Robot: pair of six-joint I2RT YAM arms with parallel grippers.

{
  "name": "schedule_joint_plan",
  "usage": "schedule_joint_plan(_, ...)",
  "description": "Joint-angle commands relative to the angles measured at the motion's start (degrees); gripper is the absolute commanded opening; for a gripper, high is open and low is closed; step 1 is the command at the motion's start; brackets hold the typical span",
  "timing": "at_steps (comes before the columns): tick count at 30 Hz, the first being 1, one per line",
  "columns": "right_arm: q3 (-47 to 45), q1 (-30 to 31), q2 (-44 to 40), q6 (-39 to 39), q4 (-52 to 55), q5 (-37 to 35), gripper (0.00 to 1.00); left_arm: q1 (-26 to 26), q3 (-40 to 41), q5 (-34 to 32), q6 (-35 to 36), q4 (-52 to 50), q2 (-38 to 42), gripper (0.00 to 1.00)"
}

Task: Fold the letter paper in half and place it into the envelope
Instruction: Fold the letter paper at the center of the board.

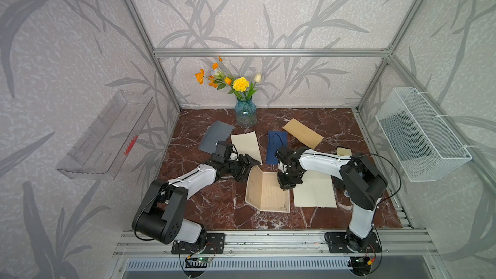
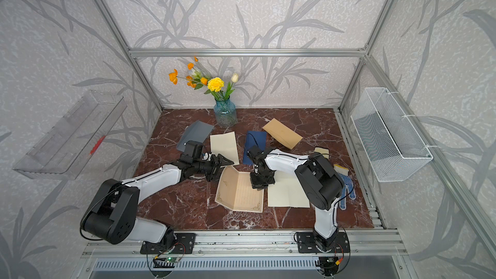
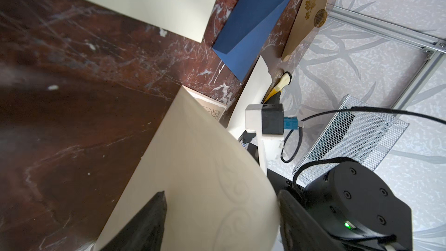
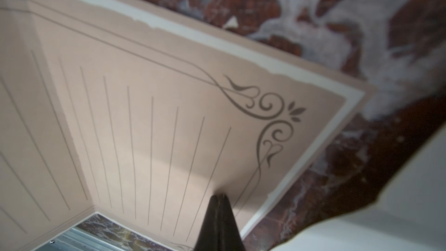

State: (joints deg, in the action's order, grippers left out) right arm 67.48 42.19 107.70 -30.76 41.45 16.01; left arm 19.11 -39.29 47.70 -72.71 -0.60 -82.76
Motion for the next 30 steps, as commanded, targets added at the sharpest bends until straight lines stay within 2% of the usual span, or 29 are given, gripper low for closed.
schedule_joint_plan(1, 0.96, 0.08, 2.85, -1.35, -3.30, 3.25, 0.02, 0.65, -0.76, 0.77, -1.77, 2.66, 0.89, 0.72)
schedule_joint_plan(10, 5.45, 0.10, 9.08, -3.72, -7.25, 9.15, 0.02, 0.75, 3.17, 0.81, -3.33, 8.87, -1.25, 0.73)
schedule_joint_plan(18, 6.19, 0.08, 9.11, -3.84, -6.85, 9.74, 0.02, 0.75, 5.70, 1.27, -2.37, 14.61, -9.15, 0.72)
schedule_joint_plan(24, 7.78, 0.08, 7.00, -2.02, -3.21, 8.23, 0.04, 0.66, 5.45, 0.09, 0.23, 13.97, -13.56, 0.72)
schedule_joint_plan(26, 8.67, 0.00, 5.83, -0.88, 0.00, 6.58, 0.09, 0.66, 5.37, -0.11, 0.67, 13.96, -14.66, 0.72)
schedule_joint_plan(27, 9.14, -0.16, 5.10, -0.33, 2.22, 5.44, 0.14, 0.66, 5.36, -0.15, 0.88, 13.91, -15.08, 0.72)
schedule_joint_plan(30, 8.12, -1.24, 1.81, 0.36, 6.90, 2.98, 0.43, 0.66, 5.34, 0.18, 1.19, 13.61, -15.55, 0.72)
